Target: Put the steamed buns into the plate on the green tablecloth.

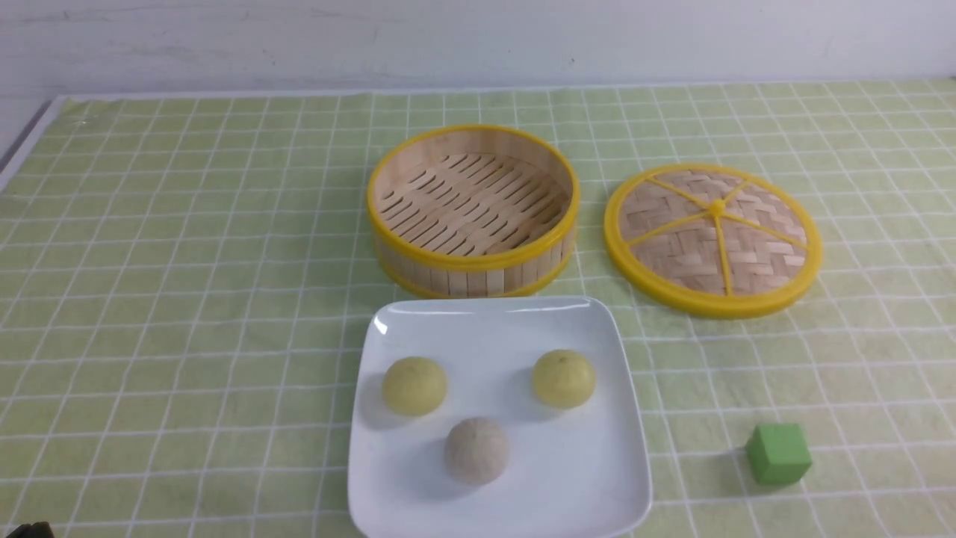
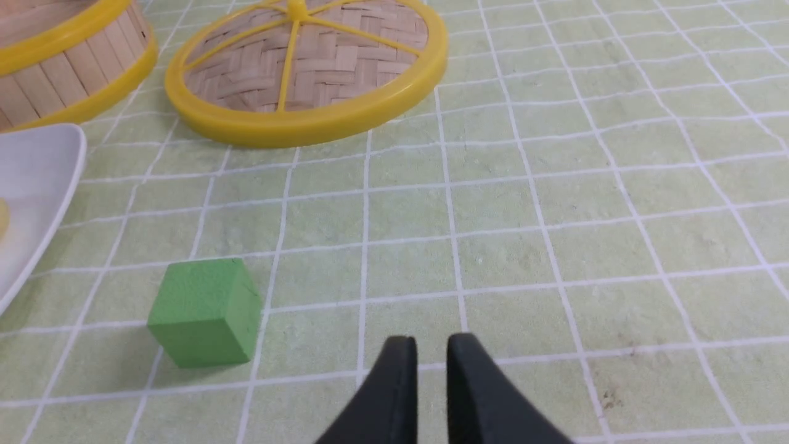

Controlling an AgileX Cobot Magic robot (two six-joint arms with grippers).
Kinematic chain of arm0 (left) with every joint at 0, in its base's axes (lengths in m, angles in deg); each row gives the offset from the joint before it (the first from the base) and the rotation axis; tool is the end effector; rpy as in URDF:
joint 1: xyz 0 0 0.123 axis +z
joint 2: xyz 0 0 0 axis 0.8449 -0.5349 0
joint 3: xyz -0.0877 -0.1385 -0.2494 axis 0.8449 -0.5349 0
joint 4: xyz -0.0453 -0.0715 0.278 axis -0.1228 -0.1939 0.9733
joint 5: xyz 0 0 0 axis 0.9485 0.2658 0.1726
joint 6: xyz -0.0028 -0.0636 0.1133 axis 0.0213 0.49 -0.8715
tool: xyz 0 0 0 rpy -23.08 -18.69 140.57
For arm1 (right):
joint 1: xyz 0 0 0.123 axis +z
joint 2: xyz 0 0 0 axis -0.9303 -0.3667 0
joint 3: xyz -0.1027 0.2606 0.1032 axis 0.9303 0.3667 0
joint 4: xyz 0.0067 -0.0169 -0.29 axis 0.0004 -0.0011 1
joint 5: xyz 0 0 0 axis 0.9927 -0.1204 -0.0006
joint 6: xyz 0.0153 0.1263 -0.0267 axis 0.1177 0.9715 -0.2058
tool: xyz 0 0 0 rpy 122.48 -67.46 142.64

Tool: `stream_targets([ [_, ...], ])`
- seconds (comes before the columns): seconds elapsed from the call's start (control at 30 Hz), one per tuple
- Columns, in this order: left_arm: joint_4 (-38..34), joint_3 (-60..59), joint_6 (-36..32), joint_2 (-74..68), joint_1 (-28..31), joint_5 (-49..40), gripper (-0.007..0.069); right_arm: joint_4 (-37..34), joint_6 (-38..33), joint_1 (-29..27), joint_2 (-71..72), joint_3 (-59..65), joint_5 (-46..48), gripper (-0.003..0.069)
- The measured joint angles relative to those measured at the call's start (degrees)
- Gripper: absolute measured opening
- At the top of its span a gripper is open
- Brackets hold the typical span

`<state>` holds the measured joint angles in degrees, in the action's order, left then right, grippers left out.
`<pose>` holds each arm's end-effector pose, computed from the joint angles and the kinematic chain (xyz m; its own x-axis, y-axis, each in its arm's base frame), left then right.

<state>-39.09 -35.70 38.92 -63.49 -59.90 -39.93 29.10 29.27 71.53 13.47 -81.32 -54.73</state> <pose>0.1161 0.0034 0.1603 -0.2855 -0.0111 -0.9583 -0.0251 0.9997 -0.0041 0.1141 0.0055 0.1589 -0.3223 0.1451 -0.9355 0.0037 0.9884 0.1520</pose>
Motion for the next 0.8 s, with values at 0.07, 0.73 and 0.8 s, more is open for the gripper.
stream_targets([
  [0.07,0.1,0.0,0.0,0.0,0.0,0.0,0.0059,0.0,0.0,0.0,0.0,0.0,0.0,0.0099],
  [0.73,0.4,0.0,0.0,0.0,0.0,-0.1,0.0073,0.0,0.0,0.0,0.0,0.0,0.0,0.0121],
  [0.8,0.4,0.0,0.0,0.0,0.0,-0.1,0.0074,0.0,0.0,0.0,0.0,0.0,0.0,0.0125],
])
